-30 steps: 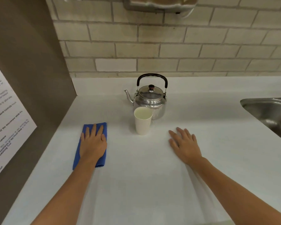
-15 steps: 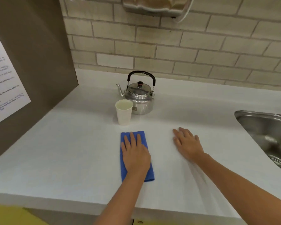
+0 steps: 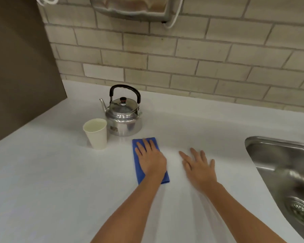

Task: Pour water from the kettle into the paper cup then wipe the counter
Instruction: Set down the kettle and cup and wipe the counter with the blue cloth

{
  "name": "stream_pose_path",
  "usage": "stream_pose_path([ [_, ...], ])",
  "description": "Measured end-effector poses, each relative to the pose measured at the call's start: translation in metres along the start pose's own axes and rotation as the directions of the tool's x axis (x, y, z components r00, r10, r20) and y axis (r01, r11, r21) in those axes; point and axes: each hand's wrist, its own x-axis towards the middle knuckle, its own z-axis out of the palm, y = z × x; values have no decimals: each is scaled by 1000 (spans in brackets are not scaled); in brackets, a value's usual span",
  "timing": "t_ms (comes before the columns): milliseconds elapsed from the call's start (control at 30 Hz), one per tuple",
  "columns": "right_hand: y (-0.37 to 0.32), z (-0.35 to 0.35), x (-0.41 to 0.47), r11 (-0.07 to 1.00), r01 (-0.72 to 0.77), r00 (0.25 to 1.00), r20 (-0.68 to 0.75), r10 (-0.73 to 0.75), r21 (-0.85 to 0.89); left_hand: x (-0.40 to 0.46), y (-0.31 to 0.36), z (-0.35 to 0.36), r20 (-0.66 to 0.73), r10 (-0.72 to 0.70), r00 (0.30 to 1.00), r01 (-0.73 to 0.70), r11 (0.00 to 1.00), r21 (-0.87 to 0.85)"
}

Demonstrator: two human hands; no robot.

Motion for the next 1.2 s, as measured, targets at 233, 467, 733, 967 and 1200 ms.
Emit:
stream_pose_path([
  [233,9,15,13,994,-55,986,-150,70,96,36,35,13,109,451,886,-456,889,25],
  [467,-1,2,13,982,-101,983,-134,123,158,52,-18,5,44,354,934,-357,931,73],
  [733,26,-14,2,789,-63,989,-68,132,612,75,76,20,183,435,882,-443,897,2],
  [967,-15,-16,4,972,-94,994,-38,105,213,14,-29,9,-8,368,930,-368,930,12],
  [1200,-39,1,-15,972,-8,1000,-18,13,236,24,-12,-4,38,320,947,-321,946,37],
])
